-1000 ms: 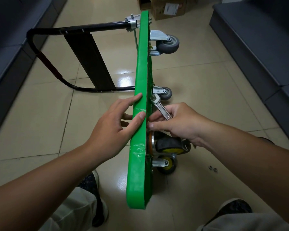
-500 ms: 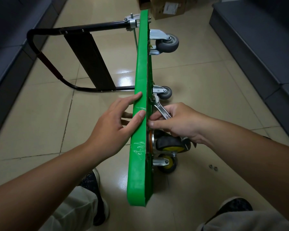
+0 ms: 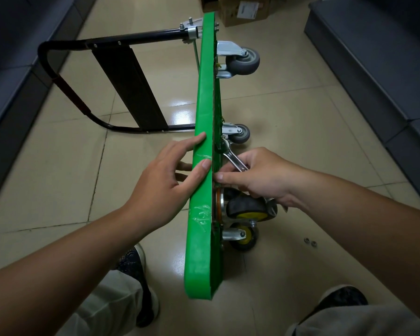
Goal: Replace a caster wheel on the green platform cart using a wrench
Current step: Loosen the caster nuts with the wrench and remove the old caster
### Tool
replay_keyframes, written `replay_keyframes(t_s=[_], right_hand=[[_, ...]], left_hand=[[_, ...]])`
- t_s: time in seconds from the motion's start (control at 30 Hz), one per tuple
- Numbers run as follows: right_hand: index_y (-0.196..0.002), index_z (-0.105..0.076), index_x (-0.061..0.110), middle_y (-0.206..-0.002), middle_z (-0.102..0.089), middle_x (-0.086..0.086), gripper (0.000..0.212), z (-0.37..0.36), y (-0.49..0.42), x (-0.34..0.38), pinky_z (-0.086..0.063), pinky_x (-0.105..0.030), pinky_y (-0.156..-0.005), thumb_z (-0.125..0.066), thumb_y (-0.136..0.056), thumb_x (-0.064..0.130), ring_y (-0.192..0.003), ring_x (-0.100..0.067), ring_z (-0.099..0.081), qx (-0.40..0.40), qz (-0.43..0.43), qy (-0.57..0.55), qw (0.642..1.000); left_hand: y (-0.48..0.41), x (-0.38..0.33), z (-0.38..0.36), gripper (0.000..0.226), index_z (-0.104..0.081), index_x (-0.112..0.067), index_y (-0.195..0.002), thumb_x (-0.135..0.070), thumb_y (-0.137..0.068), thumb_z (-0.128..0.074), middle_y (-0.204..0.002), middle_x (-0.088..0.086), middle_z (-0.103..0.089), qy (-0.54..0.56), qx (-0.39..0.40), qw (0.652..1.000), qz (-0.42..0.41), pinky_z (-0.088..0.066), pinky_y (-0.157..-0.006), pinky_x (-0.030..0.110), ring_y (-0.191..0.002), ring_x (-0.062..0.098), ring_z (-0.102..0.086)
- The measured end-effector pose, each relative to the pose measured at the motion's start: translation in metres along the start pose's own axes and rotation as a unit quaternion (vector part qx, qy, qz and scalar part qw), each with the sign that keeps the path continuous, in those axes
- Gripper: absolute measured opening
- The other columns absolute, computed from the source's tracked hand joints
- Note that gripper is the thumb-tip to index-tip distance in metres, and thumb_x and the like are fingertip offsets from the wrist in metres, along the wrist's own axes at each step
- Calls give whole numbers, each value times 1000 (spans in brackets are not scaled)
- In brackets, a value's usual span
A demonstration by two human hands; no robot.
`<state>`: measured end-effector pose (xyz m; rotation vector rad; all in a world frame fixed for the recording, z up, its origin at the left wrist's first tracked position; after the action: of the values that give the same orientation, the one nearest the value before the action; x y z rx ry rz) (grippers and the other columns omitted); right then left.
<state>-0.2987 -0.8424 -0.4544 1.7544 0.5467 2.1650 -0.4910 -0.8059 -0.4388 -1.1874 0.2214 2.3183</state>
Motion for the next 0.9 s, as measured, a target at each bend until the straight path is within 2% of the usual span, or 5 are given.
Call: replay_keyframes(t_s=[0.23, 0.47, 0.57, 0.7, 0.9], right_hand=[[-99, -75, 4, -57, -55, 2, 28, -2, -2, -3, -26, -20, -39, -80, -87, 29, -42, -7, -37, -15, -35, -46, 998], [-82, -74, 11, -44, -51, 11, 30, -1, 0, 1, -28, -17, -35, -72, -93, 39, -37, -3, -37, -2, -36, 41, 999], [-85, -77, 13, -53, -57, 8, 19, 1, 1, -1, -41, -18, -43, -78, -90, 31, -44, -4, -49, 1, -14, 15, 1000], [-100, -77, 5, -86, -79, -5, 19, 0, 3, -3, -62, -26, -76, -83, -84, 14, -80, -14, -76, 1, 21, -30, 999], [-74, -74, 14, -46, -58, 12, 30, -1, 2, -1, -31, -13, -35, -76, -90, 39, -36, 1, -44, -44, -15, 27, 999]], left_hand=[[0, -2, 0, 56, -43, -55, -148, -64, -93, -53, -131, -34, -51, 14, 1, 1000, 0, -59, -79, 18, -105, -4, -64], [0, -2, 0, 56, -43, -56, -148, -64, -93, -53, -131, -35, -51, 12, -1, 1000, 5, -61, -79, 22, -105, -5, -64], [0, -2, 0, 58, -43, -55, -149, -64, -93, -53, -132, -33, -51, 12, 2, 1000, 5, -61, -79, 24, -106, -4, -64], [0, -2, 0, 56, -42, -57, -147, -65, -93, -52, -132, -35, -49, 8, 0, 1000, 1, -61, -78, 21, -106, -6, -63], [0, -1, -1, 57, -44, -54, -149, -63, -93, -54, -132, -33, -51, 11, -1, 1000, 6, -61, -78, 21, -106, -4, -64]])
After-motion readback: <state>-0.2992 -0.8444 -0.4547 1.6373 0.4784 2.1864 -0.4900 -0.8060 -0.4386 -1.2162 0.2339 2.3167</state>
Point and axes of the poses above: each hand's wrist, its own y-axis away from the middle knuckle, its own z-axis out of the back of the hand, x = y × z, the point moved 4 cm from there along -y, towards the middle knuckle
